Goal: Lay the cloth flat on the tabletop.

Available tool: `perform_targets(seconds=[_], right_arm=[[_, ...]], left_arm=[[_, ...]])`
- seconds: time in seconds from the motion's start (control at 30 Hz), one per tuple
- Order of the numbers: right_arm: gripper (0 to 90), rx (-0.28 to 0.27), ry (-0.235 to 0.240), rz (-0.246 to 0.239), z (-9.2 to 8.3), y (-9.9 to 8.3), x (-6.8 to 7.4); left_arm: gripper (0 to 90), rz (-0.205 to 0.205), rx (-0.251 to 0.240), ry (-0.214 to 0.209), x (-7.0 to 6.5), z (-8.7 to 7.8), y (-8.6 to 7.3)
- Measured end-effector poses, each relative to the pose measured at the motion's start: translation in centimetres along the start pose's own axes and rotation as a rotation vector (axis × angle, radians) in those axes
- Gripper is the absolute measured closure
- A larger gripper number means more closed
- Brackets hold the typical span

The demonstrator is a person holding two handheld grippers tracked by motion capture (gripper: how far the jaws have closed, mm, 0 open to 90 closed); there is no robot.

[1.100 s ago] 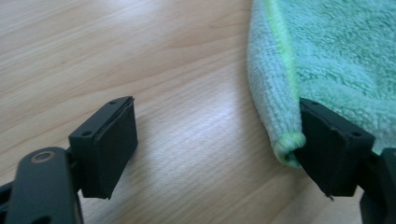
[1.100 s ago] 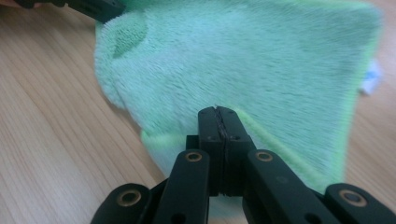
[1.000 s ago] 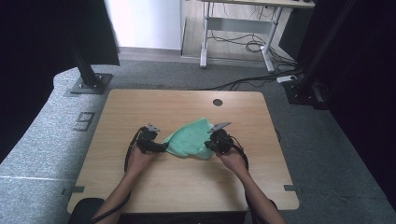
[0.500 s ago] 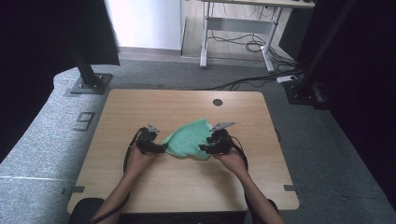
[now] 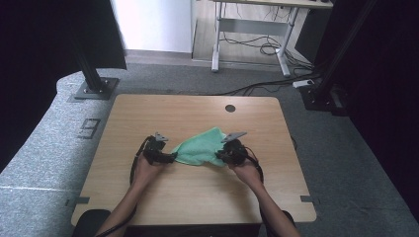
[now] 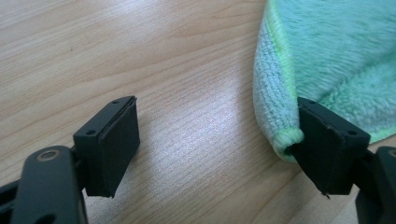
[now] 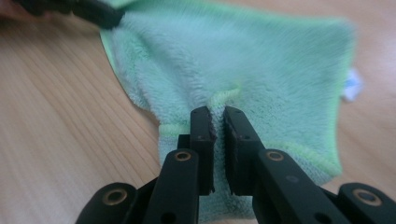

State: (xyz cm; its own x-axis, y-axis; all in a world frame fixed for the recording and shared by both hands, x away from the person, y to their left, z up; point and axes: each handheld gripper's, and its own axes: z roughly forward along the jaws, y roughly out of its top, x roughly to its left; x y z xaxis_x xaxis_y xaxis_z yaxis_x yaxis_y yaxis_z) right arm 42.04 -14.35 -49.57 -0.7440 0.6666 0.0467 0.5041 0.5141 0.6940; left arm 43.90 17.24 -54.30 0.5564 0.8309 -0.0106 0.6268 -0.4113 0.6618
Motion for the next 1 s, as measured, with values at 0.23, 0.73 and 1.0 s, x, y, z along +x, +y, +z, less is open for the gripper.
perform_targets(seconds=[0.23,0.73,1.0], right_arm=[[83.6,-0.04,-0.106,0.046,-3.5,-0.5,-3.1],[53.0,-0.104,-0.099,0.137,-4.5,-1.1,-4.3],[55.2,-0.013,0.035,0.007,-0.9,0.3,-0.3]], left_arm=[[19.1,-0.003,0.003,0.002,0.1,0.0,0.0],[14.9,0.029,-0.076,-0.043,-0.9,-2.3,3.0],[14.8,0.076,-0.018,-0.044,-2.4,0.7,4.3]])
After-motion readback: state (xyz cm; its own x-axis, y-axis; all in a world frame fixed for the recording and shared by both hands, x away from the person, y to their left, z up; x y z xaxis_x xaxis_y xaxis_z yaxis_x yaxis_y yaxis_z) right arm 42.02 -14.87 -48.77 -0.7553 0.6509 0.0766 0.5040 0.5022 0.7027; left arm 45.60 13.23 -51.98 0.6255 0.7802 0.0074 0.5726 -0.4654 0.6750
